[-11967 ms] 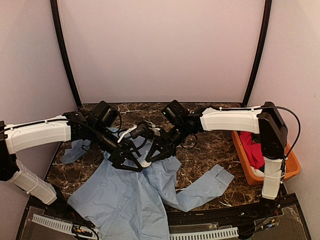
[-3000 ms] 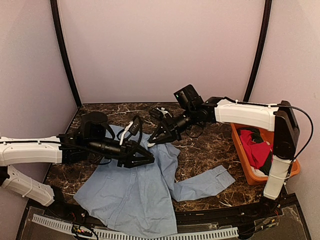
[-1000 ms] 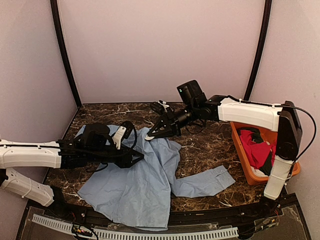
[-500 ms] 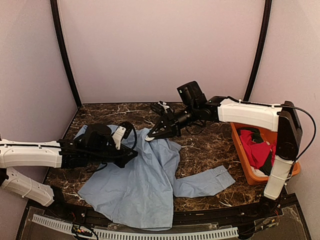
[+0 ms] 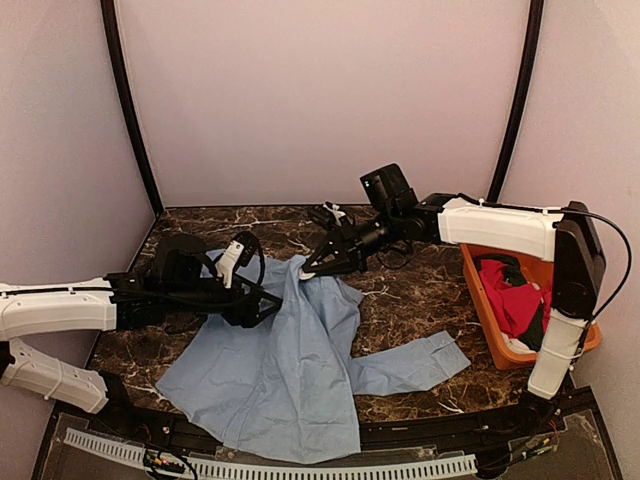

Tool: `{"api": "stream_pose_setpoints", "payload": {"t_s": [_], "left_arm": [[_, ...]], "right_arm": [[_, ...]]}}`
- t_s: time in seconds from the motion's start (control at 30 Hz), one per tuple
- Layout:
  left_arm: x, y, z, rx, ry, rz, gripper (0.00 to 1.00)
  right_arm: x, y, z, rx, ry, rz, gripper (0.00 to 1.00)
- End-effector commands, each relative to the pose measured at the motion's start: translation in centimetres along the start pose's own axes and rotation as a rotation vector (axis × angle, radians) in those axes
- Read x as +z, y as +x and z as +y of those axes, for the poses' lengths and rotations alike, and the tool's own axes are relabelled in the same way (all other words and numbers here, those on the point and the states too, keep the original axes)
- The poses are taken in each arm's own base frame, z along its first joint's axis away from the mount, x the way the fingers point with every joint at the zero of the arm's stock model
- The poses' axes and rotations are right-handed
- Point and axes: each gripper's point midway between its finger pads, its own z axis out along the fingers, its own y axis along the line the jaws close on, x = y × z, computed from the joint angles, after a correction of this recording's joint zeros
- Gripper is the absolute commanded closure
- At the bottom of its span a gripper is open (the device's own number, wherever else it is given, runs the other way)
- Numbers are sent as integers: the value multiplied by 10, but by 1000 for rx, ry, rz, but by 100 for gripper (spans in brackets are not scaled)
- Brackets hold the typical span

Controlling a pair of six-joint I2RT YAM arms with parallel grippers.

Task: Pin the brooch onto the clothing
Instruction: Pin the brooch onto the flattened clothing.

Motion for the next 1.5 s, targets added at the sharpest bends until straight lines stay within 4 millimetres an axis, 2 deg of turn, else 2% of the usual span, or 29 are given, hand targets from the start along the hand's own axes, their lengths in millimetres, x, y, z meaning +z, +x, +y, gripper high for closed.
{"api": "stream_pose_setpoints", "payload": {"t_s": [0.0, 0.27, 0.4, 0.53, 0.7, 0.77, 0.83, 0.87, 0.9, 0.93, 0.97, 1.0, 1.07, 1.13, 1.17, 1.2, 1.3, 1.37, 1.47], "left_arm": [[-1, 9, -26, 12, 175, 7, 25], [-14, 1, -23, -41, 212, -78, 25], [-21, -6, -37, -49, 317, -110, 23], [-1, 13, -43, -92, 387, -16, 22], [11, 26, -40, -112, 382, 52, 24], [14, 29, -39, -104, 374, 75, 30], [15, 31, -39, -94, 370, 91, 42], [16, 31, -40, -93, 372, 95, 54], [16, 30, -40, -92, 377, 92, 60], [17, 30, -41, -95, 379, 91, 73], [16, 27, -42, -93, 384, 82, 81], [16, 25, -42, -93, 384, 75, 95], [15, 22, -39, -86, 356, 67, 99], [13, 17, -25, -62, 256, 61, 99], [10, 9, -11, -47, 161, 31, 99], [7, 10, -1, -27, 98, 54, 99], [-11, -8, 40, -12, -137, -3, 99], [-21, -14, 59, -7, -242, -22, 99], [-28, -20, 73, 16, -334, -20, 99]], "right_arm": [[-8, -1, 13, -67, -28, -13, 100], [-11, -1, 10, -63, -26, -17, 100], [-12, -2, 11, -66, -28, -19, 100], [-13, -5, 16, -74, -34, -22, 100], [-14, -6, 22, -77, -39, -26, 100], [-15, -6, 24, -78, -40, -25, 100], [-15, -7, 25, -80, -40, -26, 100], [-15, -7, 25, -82, -41, -26, 100], [-15, -7, 25, -80, -38, -27, 100], [-15, -7, 24, -80, -36, -26, 100], [-14, -7, 23, -78, -36, -25, 100], [-14, -6, 21, -74, -34, -24, 100], [-13, -4, 16, -63, -29, -19, 100], [-13, -2, 12, -56, -23, -15, 100], [-13, 0, 10, -54, -16, -14, 100], [-12, 1, 7, -56, -10, -13, 100], [-12, 5, 1, -47, 1, -8, 100], [-12, 8, -2, -48, 7, -6, 100], [-11, 10, -4, -52, 19, -4, 100]]}}
